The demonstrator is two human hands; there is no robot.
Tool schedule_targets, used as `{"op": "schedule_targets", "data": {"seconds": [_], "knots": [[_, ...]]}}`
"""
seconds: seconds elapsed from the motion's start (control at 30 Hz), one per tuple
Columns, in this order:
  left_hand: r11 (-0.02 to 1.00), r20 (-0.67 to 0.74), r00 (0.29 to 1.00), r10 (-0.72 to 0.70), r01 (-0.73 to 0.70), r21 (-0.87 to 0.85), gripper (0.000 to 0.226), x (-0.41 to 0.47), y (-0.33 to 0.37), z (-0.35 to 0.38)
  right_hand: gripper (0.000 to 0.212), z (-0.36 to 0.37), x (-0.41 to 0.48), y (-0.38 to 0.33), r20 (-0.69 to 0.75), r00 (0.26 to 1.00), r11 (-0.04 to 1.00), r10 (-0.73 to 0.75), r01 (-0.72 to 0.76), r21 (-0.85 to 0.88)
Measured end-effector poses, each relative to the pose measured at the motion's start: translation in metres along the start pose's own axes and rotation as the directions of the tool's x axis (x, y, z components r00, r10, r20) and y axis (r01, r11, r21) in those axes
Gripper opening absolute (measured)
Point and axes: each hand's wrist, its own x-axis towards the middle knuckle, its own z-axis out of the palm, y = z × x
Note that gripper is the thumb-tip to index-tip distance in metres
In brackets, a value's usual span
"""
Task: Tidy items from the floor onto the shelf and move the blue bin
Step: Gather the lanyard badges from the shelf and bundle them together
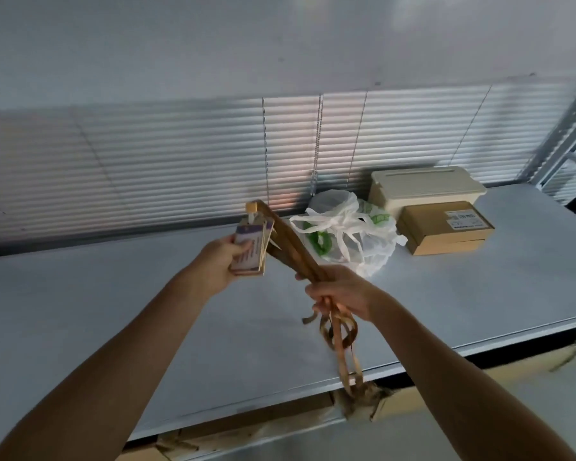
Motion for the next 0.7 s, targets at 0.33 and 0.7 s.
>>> {"op": "schedule_targets", "data": {"seconds": [0.33, 0.7], "knots": [[0.996, -0.349, 0.936, -0.042, 0.068, 0.062, 0.016, 0.13, -0.051, 0.01, 0.018, 0.019, -0.011, 0.066, -0.158, 0.987, 0.989, -0.003, -0.02, -0.145], [0.925, -0.471, 0.869, 0.151, 0.043, 0.377, 0.028, 0.222, -0.085, 0.0, 0.035, 0.021, 0.07, 0.125, -0.424, 0.876, 0.837, -0.229, -0.045, -0.545]]}}
